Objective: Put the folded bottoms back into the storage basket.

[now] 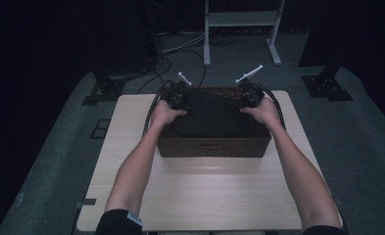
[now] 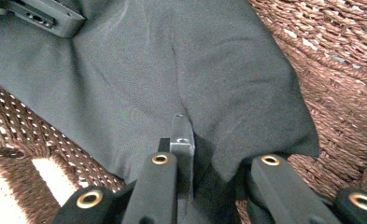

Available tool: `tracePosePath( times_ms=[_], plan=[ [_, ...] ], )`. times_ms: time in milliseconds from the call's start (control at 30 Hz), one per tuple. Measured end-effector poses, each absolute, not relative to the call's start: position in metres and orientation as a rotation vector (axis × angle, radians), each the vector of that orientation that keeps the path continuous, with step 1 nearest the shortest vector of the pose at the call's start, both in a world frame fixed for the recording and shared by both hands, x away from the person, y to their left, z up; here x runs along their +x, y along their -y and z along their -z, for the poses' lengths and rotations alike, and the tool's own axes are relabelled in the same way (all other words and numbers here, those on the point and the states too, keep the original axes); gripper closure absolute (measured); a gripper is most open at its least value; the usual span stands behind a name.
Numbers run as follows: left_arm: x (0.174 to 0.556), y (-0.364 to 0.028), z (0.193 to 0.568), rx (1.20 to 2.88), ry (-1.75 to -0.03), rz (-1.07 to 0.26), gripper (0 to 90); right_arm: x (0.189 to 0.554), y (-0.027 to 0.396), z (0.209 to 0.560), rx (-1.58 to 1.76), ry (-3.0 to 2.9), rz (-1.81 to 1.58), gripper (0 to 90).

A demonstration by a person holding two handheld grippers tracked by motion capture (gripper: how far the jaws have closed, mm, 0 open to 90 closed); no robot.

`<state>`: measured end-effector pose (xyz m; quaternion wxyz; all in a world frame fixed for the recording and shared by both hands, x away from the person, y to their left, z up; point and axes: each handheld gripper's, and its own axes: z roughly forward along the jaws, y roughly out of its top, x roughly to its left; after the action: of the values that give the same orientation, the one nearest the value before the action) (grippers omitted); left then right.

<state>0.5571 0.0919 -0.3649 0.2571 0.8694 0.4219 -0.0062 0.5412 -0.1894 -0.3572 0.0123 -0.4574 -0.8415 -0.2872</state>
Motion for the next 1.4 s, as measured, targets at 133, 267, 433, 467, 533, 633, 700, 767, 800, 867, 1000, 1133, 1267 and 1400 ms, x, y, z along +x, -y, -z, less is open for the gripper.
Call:
tracePosePath(
  times_ms=[133,267,433,467,533,633,700,767,800,867,1000,1133,1267,1400],
  plan=[
    [0.558,-0.091,0.367,2.37,-1.146,0.016,70.8,0.542,0.189,0.36,-1.431,2.622,0.884,76.9],
    [0.559,-0.091,0.369,2.375,-1.152,0.015,70.7,0.543,0.188,0.363,-1.433,2.621,0.872,76.9],
    [0.559,-0.09,0.372,2.383,-1.161,0.017,70.0,0.544,0.187,0.365,-1.441,2.621,0.86,76.9],
    [0.559,-0.089,0.372,2.385,-1.161,0.018,70.0,0.544,0.187,0.366,-1.442,2.621,0.857,76.9],
    [0.56,-0.089,0.373,2.385,-1.167,0.016,70.0,0.544,0.186,0.367,-1.444,2.621,0.852,76.9],
    [0.56,-0.089,0.375,2.389,-1.174,0.017,70.0,0.545,0.185,0.368,-1.447,2.62,0.843,76.8],
    [0.561,-0.089,0.376,2.392,-1.174,0.018,69.8,0.545,0.184,0.369,-1.448,2.62,0.836,76.8],
    [0.561,-0.089,0.377,2.396,-1.178,0.016,69.7,0.546,0.184,0.37,-1.451,2.62,0.831,76.8],
    [0.562,-0.089,0.377,2.397,-1.181,0.016,69.4,0.546,0.183,0.371,-1.454,2.619,0.825,76.8],
    [0.562,-0.088,0.378,2.394,-1.188,0.016,69.3,0.546,0.183,0.371,-1.455,2.62,0.823,76.7],
    [0.563,-0.087,0.38,2.401,-1.199,0.026,69.0,0.547,0.183,0.372,-1.464,2.612,0.814,76.6],
    [0.563,-0.087,0.382,2.406,-1.199,0.017,68.4,0.547,0.183,0.375,-1.466,2.613,0.804,76.5],
    [0.563,-0.087,0.381,2.412,-1.208,0.02,67.1,0.548,0.183,0.377,-1.469,2.612,0.796,76.0],
    [0.563,-0.087,0.383,2.423,-1.217,0.002,64.7,0.548,0.183,0.378,-1.476,2.611,0.786,76.2]
  ],
)
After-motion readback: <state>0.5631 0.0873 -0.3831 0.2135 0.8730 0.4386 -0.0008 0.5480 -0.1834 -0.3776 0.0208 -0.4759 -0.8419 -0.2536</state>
